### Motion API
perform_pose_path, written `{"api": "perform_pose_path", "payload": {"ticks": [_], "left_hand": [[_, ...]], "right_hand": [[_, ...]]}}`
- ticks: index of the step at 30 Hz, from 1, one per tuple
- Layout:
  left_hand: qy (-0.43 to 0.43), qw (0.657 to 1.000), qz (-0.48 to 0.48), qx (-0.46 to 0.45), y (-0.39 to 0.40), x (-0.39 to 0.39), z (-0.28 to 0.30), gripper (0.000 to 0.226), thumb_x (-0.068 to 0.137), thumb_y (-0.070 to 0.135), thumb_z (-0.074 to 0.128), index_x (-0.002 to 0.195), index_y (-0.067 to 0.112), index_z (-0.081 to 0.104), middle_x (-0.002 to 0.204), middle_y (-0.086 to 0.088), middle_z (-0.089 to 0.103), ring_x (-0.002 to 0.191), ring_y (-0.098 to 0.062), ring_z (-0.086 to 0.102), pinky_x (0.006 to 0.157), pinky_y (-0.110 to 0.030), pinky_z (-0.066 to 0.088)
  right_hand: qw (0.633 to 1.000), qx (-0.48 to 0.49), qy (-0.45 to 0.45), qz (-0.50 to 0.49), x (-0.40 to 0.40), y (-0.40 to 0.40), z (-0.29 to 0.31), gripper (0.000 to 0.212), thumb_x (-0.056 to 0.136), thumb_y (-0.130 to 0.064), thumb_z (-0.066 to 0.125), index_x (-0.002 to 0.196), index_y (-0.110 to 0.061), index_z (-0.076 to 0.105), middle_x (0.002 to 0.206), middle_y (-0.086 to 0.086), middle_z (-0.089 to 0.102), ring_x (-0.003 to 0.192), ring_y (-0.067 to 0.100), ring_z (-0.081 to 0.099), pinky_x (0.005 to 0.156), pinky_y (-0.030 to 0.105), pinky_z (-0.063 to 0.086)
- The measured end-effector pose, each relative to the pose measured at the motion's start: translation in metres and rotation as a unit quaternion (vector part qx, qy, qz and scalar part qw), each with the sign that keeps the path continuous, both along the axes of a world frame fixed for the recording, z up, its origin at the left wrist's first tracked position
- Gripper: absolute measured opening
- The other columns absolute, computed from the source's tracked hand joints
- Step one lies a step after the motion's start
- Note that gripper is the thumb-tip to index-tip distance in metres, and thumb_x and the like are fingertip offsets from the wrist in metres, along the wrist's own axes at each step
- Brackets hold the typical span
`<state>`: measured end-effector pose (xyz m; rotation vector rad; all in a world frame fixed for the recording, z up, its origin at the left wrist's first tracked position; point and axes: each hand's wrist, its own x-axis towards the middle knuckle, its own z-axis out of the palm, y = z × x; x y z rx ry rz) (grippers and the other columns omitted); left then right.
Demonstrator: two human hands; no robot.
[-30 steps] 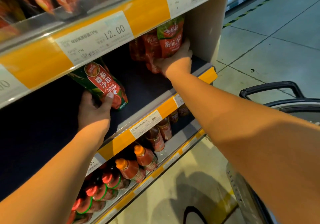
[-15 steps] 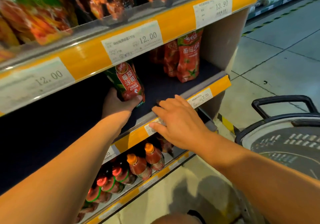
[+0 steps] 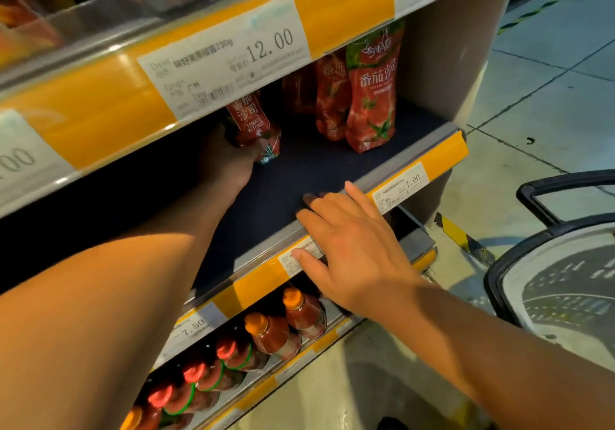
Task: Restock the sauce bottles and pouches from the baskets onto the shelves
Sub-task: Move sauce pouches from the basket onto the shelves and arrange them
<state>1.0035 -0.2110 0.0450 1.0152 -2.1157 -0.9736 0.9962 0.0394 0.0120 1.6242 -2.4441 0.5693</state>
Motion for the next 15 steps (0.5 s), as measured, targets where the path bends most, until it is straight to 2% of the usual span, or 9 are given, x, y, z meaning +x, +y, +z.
{"api": "perform_pose_path", "payload": {"ticks": [5,15], "left_hand": [[0.003,1.0,-0.003,-0.013,-0.032,-0.023,-0.005,0.077,0.085,0.035,0.082,0.15,0.016,0.046,0.147,-0.004,0.056,0.134,-0.023,0.054,0.115,-0.045,0.043],[0.015,1.0,-0.012,-0.007,-0.062,-0.029,-0.009,0.077,0.09,0.032,0.077,0.155,0.018,0.039,0.154,-0.004,0.048,0.141,-0.022,0.046,0.119,-0.045,0.037]], "right_hand": [[1.0,-0.007,-0.008,-0.001,0.001,0.0,0.0,0.055,0.098,-0.054,0.049,0.14,-0.019,0.059,0.145,0.002,0.057,0.136,0.021,0.049,0.127,0.048,0.018],[0.999,-0.052,-0.006,-0.009,0.003,-0.001,-0.003,0.055,0.09,-0.049,0.062,0.133,-0.015,0.066,0.138,0.003,0.063,0.132,0.023,0.054,0.124,0.049,0.026]]}}
